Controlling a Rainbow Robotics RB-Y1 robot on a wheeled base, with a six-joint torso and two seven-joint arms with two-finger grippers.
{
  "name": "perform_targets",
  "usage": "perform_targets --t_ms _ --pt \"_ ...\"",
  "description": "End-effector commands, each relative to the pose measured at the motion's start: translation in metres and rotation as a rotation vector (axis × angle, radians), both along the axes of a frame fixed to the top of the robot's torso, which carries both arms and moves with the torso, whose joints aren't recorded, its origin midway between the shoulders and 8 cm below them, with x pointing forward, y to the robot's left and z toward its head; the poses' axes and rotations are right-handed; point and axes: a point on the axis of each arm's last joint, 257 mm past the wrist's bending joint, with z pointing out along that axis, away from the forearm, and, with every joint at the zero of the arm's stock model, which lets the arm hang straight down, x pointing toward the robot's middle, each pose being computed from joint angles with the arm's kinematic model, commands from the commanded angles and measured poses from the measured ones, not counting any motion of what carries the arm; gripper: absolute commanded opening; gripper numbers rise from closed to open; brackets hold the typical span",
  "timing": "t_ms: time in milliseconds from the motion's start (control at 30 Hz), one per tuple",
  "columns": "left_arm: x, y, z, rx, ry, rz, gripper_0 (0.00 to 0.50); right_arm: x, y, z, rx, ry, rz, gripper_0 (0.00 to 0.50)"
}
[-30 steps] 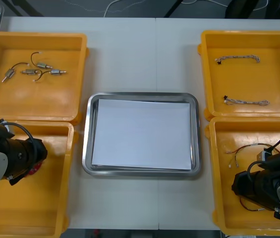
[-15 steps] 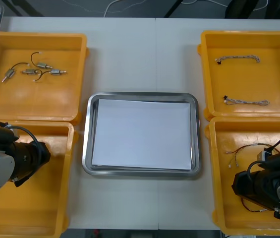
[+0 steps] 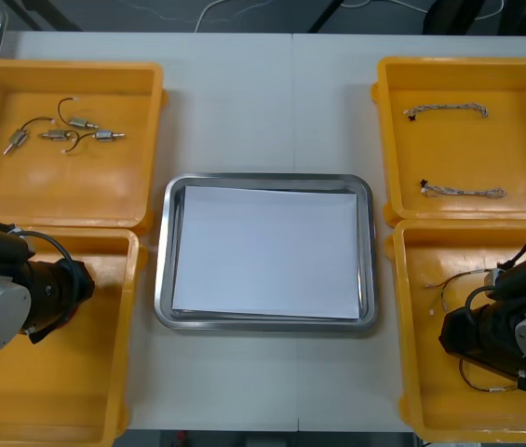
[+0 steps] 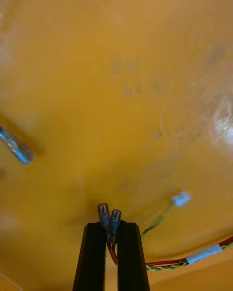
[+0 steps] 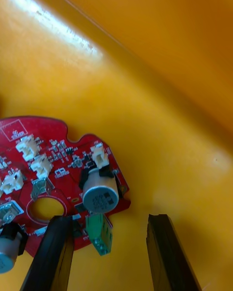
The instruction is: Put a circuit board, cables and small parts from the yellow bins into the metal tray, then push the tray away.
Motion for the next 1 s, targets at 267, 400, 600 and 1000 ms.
perform_targets --t_ms 267,400,600,1000 --pt "0.01 -0.017 0.005 -0.058 -0.033 0.049 0.001 0.036 0.0 0.042 0.007 -0.053 -0.043 0.0" --pt "0.011 -0.017 0.005 -0.051 -0.033 0.044 0.0 0.051 -0.004 0.048 0.009 -0.061 -0.057 0.0" --pt "0.011 -0.014 0.008 -0.036 -0.038 0.032 0.0 0.068 -0.009 0.052 0.01 -0.06 -0.071 0.0" --pt "-0.008 -0.001 0.034 0.014 0.012 -0.065 0.0 0.074 -0.015 0.061 -0.008 -0.07 -0.04 0.5"
